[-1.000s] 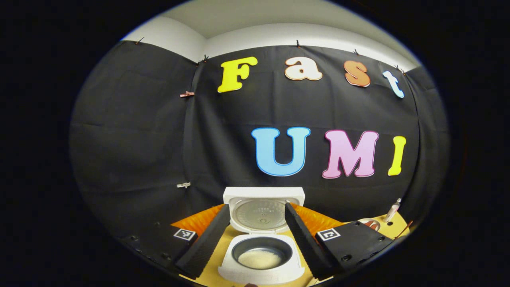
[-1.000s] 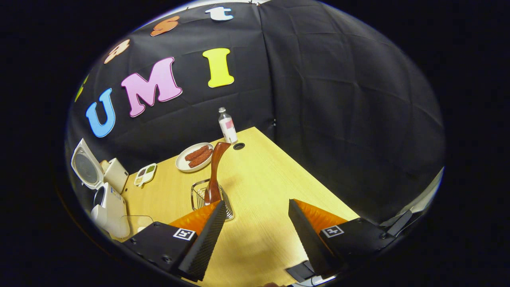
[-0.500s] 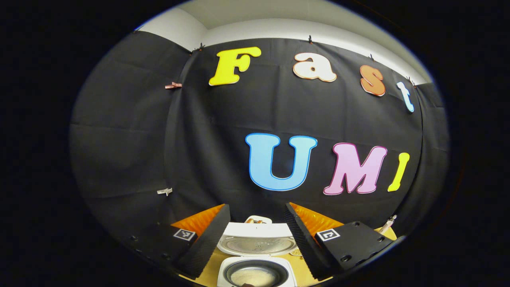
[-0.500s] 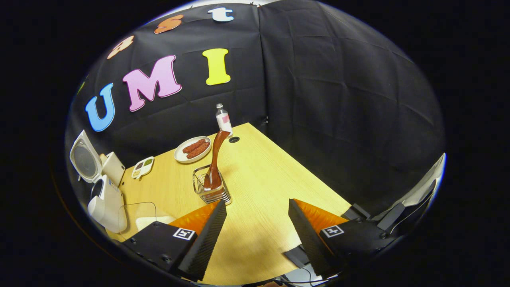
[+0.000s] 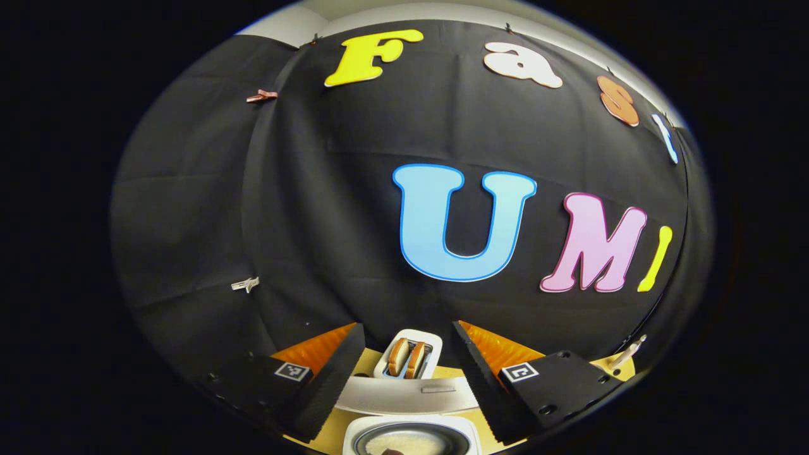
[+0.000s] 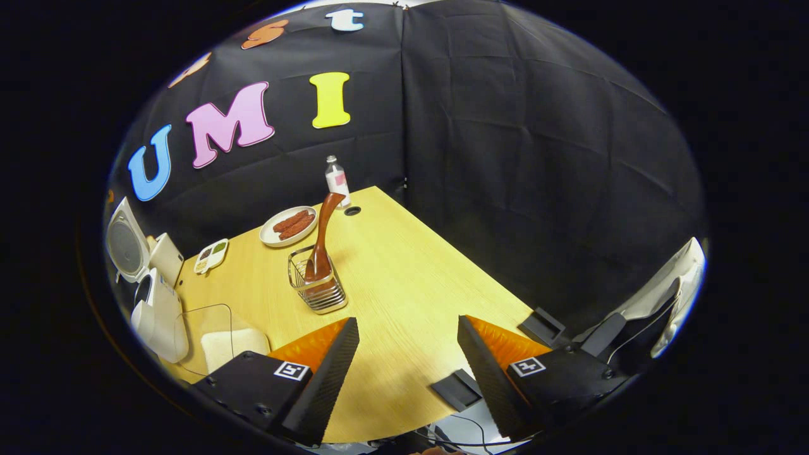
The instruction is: Close the left gripper, press the button to open the rice cooker; take a wooden spoon from the chopstick holder with the right hand, scoop a spoonful of rice and pour it into the rice cooker, then put the wooden spoon back into the chopstick holder.
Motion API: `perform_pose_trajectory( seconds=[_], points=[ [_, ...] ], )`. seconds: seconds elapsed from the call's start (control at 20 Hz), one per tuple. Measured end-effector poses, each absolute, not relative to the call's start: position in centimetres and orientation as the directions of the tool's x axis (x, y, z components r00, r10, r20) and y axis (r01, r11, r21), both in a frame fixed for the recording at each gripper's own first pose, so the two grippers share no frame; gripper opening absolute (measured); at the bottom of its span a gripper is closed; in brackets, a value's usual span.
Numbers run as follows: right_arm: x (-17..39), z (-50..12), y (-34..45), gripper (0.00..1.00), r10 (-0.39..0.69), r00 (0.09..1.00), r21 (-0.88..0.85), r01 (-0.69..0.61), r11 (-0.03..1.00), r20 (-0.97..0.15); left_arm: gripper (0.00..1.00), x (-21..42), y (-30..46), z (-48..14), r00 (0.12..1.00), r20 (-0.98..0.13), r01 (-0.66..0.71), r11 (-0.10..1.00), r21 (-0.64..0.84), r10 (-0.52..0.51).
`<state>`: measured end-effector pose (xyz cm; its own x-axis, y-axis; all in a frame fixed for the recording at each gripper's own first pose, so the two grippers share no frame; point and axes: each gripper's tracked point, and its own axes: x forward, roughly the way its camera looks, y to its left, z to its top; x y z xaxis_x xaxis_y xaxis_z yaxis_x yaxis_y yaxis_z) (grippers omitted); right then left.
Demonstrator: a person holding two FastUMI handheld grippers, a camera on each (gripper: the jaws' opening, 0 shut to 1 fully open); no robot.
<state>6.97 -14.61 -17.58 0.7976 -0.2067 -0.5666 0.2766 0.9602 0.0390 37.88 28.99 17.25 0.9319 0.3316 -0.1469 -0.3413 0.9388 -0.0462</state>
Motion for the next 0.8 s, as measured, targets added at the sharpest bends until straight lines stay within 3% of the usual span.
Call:
perform_pose_trajectory(
  seconds=[0.45, 0.5, 0.8],
  points=[
    [6.5, -17.2, -15.0, 0.99, -0.236, 0.791, 0.042, 0.313, 0.949, -0.564, 0.95, 39.7, 27.6, 12.2, 0.907, -0.310, -0.304, 0.952, -0.017, 0.284],
    [6.7, -17.2, -14.9, 0.99, -0.231, 0.793, 0.051, 0.312, 0.949, -0.563, 0.99, 39.4, 27.5, 12.2, 0.908, -0.308, -0.295, 0.955, 0.007, 0.283],
    [7.6, -16.7, -14.8, 0.99, -0.222, 0.810, 0.039, 0.288, 0.957, -0.542, 0.99, 36.3, 26.0, 11.2, 0.896, -0.349, -0.293, 0.956, 0.001, 0.275]
  ],
)
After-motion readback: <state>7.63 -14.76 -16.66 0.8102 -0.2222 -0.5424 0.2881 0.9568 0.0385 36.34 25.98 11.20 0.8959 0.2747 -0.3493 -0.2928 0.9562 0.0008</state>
